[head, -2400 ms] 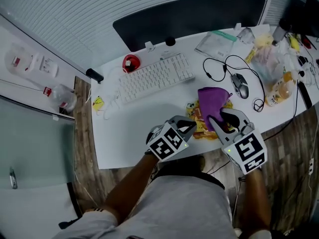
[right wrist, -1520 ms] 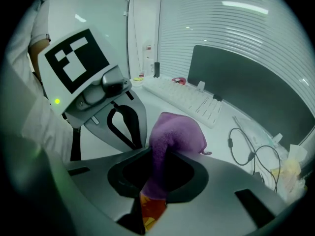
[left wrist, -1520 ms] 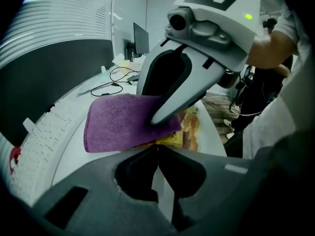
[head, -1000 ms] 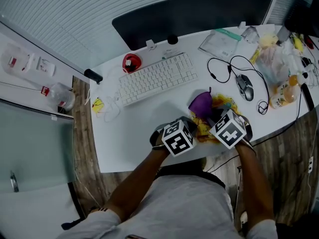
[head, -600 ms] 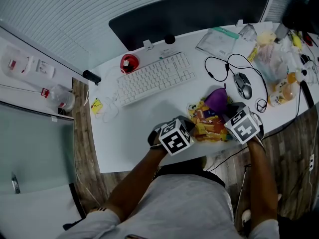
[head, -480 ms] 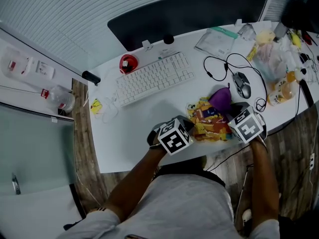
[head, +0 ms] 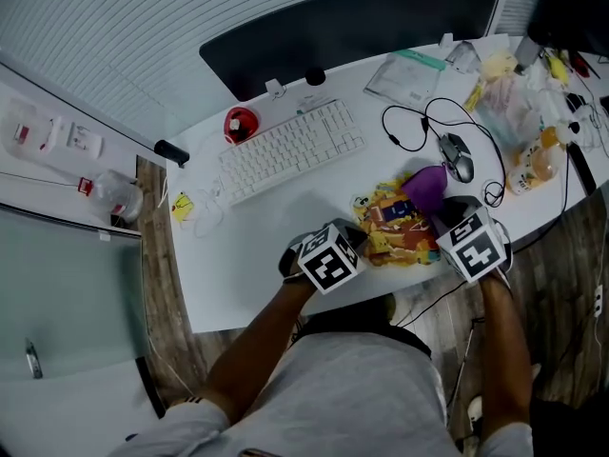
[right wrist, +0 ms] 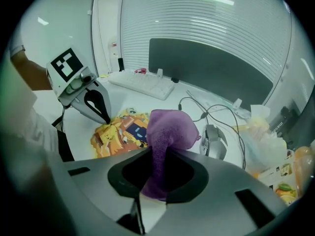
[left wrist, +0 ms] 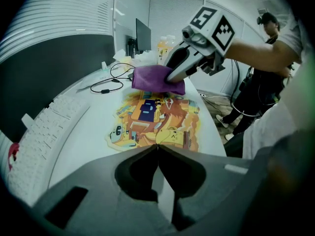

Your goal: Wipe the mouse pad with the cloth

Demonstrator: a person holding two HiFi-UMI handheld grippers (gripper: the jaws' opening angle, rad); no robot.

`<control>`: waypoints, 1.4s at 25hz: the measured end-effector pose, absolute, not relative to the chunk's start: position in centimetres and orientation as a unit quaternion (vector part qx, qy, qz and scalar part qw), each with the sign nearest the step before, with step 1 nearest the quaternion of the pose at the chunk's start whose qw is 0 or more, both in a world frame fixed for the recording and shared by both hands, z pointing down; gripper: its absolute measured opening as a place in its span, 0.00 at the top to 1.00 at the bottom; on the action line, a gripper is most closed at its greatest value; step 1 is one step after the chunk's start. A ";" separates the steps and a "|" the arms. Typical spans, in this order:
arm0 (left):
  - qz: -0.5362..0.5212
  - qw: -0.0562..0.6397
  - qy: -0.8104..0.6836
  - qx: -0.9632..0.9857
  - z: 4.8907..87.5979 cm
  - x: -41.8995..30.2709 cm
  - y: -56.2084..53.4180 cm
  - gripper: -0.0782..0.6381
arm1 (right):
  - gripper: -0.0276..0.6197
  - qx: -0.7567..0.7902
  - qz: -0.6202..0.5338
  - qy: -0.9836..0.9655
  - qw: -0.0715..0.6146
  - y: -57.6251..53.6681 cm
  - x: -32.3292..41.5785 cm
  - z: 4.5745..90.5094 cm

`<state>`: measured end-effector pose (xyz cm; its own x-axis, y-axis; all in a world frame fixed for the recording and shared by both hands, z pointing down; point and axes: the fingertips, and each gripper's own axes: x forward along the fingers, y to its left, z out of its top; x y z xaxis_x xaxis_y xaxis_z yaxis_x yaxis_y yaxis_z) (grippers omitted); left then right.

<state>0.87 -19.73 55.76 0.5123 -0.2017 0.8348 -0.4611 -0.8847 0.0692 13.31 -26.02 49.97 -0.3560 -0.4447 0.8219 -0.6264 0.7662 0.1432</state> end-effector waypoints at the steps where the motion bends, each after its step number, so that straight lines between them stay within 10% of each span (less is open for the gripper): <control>1: 0.454 0.143 -0.193 0.858 55.8 0.8 -19.7 0.87 | 0.85 0.325 0.096 -0.822 0.458 -25.6 12.6 49.6; 19: 0.451 0.140 -0.187 0.861 55.8 0.9 -19.6 0.87 | 0.85 0.259 0.119 -0.834 0.473 -19.0 3.1 52.2; 35: 0.450 0.142 -0.182 0.862 55.9 0.9 -19.6 0.87 | 0.85 0.314 0.130 -0.796 0.500 -21.4 10.9 52.6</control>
<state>0.89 -19.61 55.87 0.5283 -0.1863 0.8284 -0.4426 -0.8930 0.0815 10.90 -21.43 52.59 -0.3021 -0.3696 0.8787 -0.6301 0.7691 0.1068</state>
